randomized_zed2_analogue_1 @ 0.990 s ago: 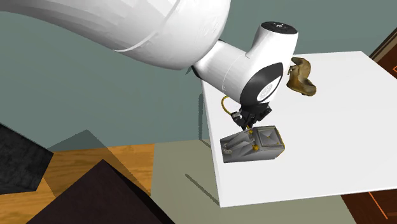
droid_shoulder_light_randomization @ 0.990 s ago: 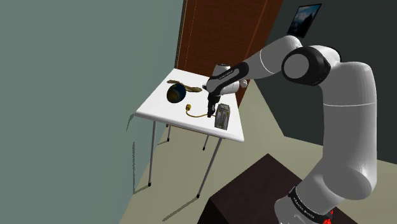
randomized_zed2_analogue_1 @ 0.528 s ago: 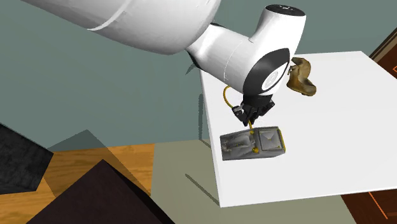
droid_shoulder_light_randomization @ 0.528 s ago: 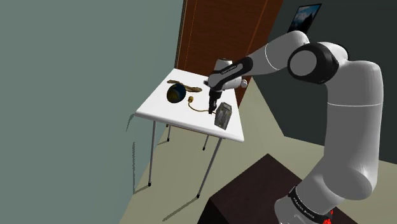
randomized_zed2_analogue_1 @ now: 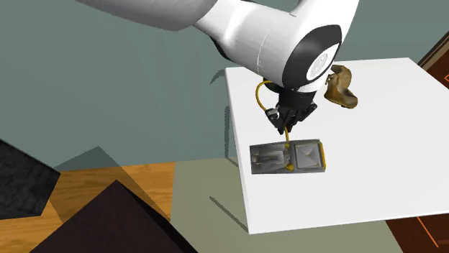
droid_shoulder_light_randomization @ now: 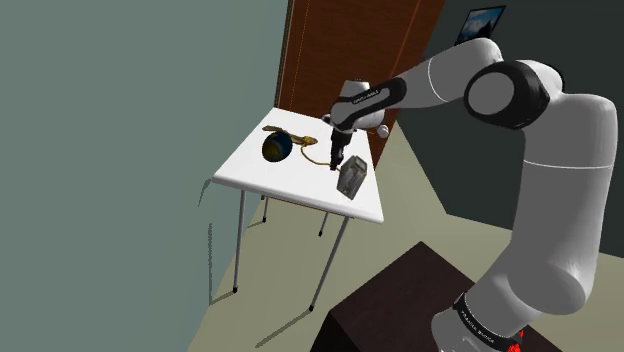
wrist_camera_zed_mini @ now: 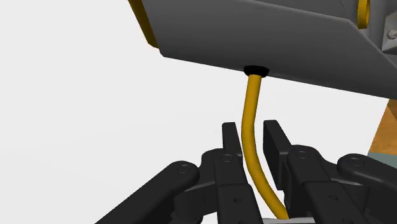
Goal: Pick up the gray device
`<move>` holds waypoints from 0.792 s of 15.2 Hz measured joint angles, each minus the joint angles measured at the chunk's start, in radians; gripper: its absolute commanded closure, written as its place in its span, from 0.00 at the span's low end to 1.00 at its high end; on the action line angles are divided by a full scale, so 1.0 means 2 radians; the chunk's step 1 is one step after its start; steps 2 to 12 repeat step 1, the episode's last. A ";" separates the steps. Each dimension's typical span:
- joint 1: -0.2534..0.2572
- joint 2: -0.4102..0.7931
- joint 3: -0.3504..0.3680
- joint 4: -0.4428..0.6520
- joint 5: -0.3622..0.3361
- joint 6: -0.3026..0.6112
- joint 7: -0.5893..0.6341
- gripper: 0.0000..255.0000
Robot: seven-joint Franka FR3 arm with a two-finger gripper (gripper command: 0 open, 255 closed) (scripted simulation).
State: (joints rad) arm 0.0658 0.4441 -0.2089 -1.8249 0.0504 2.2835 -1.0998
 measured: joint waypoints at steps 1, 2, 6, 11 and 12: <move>0.000 -0.002 0.000 0.002 0.000 -0.004 0.000 1.00; 0.000 -0.002 0.000 0.002 0.000 -0.004 0.000 1.00; 0.000 -0.002 0.000 0.002 0.000 -0.004 0.000 1.00; 0.000 -0.002 0.000 0.002 0.000 -0.004 0.000 1.00; 0.000 -0.002 0.000 0.002 0.000 -0.004 0.000 1.00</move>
